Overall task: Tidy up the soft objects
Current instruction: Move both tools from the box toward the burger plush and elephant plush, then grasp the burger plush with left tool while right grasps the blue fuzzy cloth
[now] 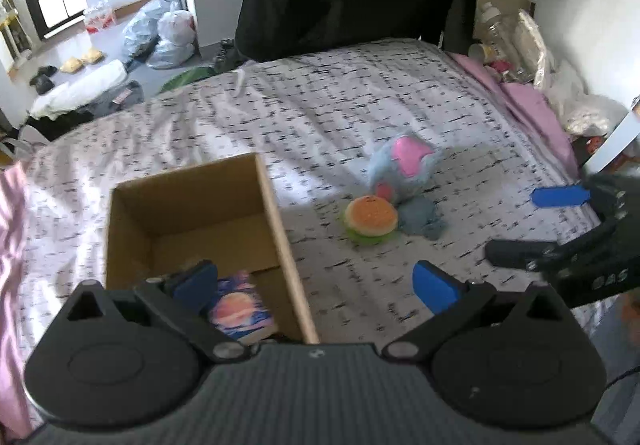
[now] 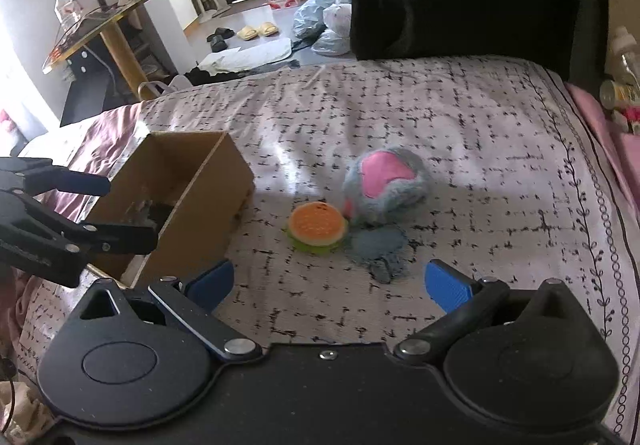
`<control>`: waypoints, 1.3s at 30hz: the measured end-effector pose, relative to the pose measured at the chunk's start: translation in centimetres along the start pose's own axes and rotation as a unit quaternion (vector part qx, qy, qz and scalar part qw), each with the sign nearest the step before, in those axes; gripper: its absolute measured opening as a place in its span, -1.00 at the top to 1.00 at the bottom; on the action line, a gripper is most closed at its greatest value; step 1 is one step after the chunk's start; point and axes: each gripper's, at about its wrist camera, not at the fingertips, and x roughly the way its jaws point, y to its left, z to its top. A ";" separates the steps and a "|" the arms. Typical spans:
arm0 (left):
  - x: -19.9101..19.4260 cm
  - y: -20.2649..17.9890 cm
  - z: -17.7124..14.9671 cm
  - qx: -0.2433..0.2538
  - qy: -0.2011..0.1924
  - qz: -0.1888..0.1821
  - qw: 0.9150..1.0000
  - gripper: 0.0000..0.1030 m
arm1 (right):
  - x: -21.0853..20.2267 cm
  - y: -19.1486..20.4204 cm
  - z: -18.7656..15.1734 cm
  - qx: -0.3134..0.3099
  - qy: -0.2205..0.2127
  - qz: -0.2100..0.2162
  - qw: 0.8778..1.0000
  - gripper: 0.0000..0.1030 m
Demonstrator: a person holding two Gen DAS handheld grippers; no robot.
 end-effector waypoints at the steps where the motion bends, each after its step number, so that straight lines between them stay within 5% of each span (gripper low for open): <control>1: 0.2 -0.3 0.2 -0.002 0.002 -0.006 1.000 -1.00 | 0.1 -0.4 -0.2 0.003 0.000 0.000 1.000 -0.97; 14: 3.6 -4.0 2.2 0.022 0.011 -0.012 1.000 -0.81 | 3.0 -5.3 -1.1 0.059 0.027 0.002 0.998 -0.31; 26: 8.7 -6.1 4.2 0.048 0.043 -0.014 0.998 -0.28 | 8.0 -7.1 -0.9 0.074 0.062 0.029 0.995 0.03; 39: 15.1 -7.3 5.8 0.072 0.114 0.001 0.991 -0.22 | 11.7 -6.9 -1.2 0.023 0.083 0.041 0.995 0.10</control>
